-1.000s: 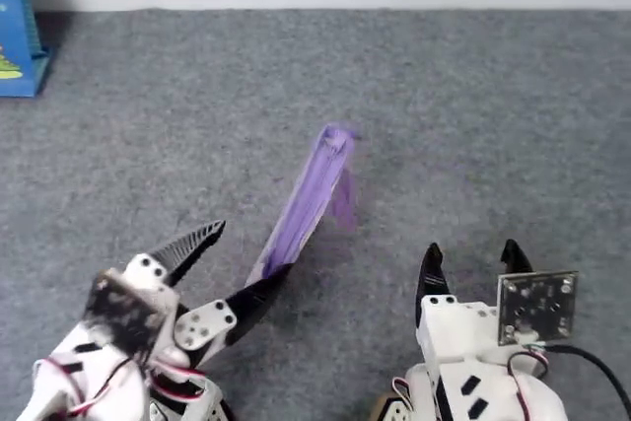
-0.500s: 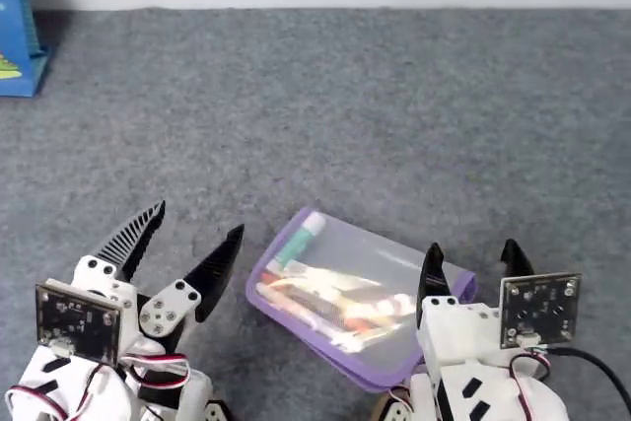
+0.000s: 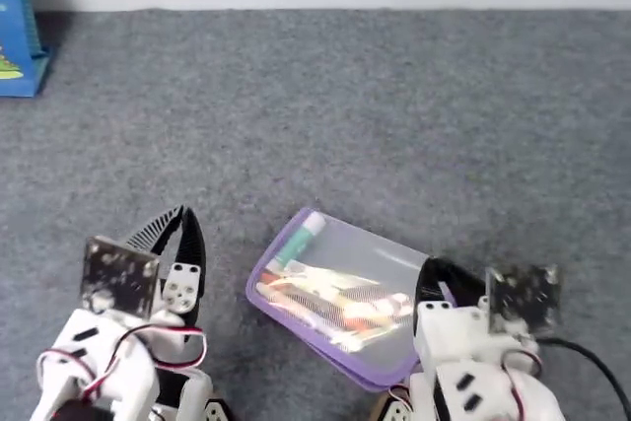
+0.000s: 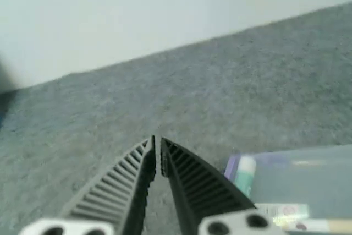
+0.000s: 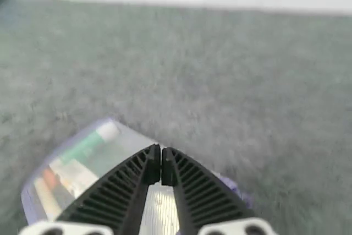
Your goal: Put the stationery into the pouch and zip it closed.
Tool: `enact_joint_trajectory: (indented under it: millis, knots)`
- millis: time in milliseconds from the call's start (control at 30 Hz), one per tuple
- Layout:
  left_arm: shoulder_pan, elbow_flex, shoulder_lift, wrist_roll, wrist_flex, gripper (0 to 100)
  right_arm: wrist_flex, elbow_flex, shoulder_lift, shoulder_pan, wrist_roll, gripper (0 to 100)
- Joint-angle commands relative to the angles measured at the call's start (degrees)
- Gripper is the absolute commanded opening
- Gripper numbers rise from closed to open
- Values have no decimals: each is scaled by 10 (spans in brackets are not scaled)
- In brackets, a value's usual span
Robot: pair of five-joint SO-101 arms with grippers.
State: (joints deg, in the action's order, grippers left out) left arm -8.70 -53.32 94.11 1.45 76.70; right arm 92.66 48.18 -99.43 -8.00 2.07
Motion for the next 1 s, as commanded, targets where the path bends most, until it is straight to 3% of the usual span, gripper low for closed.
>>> enact_joint_trajectory:
  millis: [0,133,367,567,733,867,967]
  knots:
    - [4,-15,4,3,-15,13,-18,83,5,39,-7,8]
    - [4,-45,4,46,-15,13,-102,167,5,108,-84,8]
    - [4,-95,4,53,-19,14,-227,324,4,118,-117,8]
    - [4,-131,4,52,-20,14,-268,348,4,116,-42,8]
    - [10,-186,4,47,-63,13,-266,360,4,74,-5,8]
    - [85,-229,4,-15,-127,13,-298,413,4,29,5,8]
    - [129,-261,4,-18,-165,13,-351,455,4,19,5,8]
